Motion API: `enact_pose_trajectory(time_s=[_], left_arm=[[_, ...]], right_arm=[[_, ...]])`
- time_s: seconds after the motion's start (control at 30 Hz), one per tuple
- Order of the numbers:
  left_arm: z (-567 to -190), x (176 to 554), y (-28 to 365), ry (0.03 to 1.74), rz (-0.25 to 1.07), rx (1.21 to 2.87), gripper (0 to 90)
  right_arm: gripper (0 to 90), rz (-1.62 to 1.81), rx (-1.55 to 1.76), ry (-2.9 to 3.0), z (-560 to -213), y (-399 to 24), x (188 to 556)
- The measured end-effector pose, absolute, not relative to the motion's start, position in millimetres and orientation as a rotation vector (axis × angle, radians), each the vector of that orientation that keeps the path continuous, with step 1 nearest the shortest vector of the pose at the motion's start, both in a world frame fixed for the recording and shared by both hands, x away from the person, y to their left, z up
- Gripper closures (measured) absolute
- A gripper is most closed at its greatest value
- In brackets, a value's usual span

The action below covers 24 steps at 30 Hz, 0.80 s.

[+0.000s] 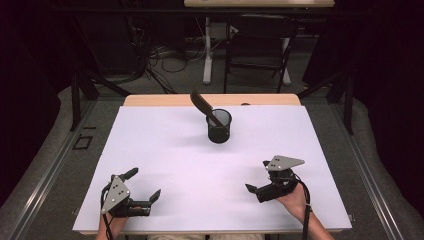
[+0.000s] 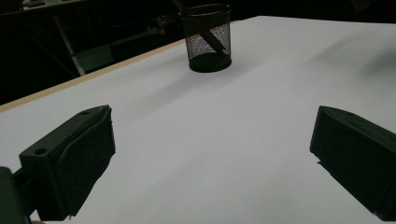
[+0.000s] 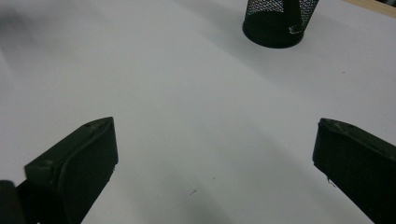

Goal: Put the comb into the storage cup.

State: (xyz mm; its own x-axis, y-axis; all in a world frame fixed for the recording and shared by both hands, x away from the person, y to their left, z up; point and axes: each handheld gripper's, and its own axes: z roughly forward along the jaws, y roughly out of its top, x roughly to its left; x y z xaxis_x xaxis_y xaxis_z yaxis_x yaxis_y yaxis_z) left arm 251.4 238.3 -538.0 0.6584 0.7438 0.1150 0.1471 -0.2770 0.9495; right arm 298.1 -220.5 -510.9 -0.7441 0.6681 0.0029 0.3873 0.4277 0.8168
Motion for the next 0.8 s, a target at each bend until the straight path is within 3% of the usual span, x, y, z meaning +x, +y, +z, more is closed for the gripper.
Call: enact_pose_trajectory(time_s=[0.8], left_arm=[[-538.6,251.3,237.8,0.719,0.682,1.789,0.2]], right_arm=[[0.0,1.209,0.925,2.301,-523.6,-236.4,270.3]])
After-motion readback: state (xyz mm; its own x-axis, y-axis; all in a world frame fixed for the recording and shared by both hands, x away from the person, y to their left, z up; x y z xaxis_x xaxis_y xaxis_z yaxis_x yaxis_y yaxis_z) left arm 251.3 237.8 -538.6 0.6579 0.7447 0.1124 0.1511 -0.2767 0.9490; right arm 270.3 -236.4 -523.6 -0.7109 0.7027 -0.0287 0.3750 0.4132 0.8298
